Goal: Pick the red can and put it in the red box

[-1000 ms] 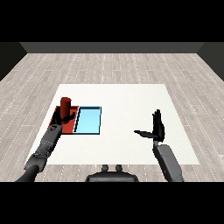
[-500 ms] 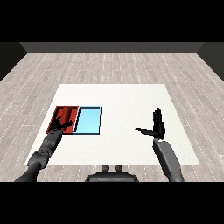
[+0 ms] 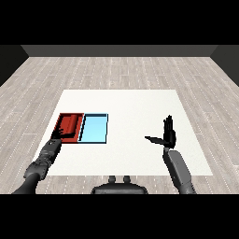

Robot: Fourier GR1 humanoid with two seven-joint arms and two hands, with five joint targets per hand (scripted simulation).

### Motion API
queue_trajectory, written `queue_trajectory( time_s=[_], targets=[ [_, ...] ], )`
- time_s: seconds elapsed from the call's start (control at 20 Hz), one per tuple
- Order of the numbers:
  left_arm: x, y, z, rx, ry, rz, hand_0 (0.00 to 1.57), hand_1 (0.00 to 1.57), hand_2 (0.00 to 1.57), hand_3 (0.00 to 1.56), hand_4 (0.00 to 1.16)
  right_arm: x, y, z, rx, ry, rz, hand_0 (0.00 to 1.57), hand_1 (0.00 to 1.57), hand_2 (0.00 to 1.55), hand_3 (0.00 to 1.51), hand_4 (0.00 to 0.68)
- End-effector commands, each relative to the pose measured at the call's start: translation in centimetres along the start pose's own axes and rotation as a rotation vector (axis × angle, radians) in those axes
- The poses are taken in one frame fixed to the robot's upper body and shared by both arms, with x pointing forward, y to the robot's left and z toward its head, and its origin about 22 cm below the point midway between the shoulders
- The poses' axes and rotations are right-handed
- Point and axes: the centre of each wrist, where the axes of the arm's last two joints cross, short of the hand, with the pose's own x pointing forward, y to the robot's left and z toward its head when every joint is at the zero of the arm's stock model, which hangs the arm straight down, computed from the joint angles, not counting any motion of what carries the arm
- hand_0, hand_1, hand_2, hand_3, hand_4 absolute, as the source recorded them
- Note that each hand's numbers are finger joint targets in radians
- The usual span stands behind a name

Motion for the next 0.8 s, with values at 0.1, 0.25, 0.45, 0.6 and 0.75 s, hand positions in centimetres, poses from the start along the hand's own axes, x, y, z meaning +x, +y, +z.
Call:
queue_trajectory(
  time_s=[0.1, 0.25, 0.45, 0.6, 0.75],
  targets=[
    [0.1, -1.2, 0.4, 0.043, -0.052, -0.016, 0.0, 0.0, 0.0, 0.0, 0.0, -0.6, 2.0, 0.2, 0.0, -0.008, -0.033, 0.0, 0.0, 0.0, 0.0, 0.0],
    [2.5, 1.0, -0.4, 0.051, -0.221, 0.141, 0.0, 0.0, 0.0, 0.0, 0.0, 0.6, -0.6, -0.4, 0.015, -0.016, -0.049, 0.0, 0.0, 0.0, 0.0, 0.0],
    [5.9, 1.0, -0.1, 0.034, -0.438, 0.293, 1.4, 1.4, 1.29, 0.0, 0.0, 0.5, 1.0, 1.1, 0.038, -0.053, -0.058, 0.0, 0.0, 0.0, 0.0, 0.0],
    [6.7, 0.5, 0.3, -0.076, -0.592, 0.433, 0.22, 0.22, 0.0, 0.0, 0.0, 0.3, 2.6, 0.6, 0.089, -0.051, -0.087, 0.0, 0.0, 0.0, 0.0, 0.0],
    [5.4, -2.4, 1.8, -0.166, -0.692, 0.514, 0.0, 0.0, 0.0, 0.0, 0.0, 0.6, 0.7, 1.6, 0.121, -0.066, -0.083, 0.0, 0.0, 0.0, 0.0, 0.0]
  ],
)
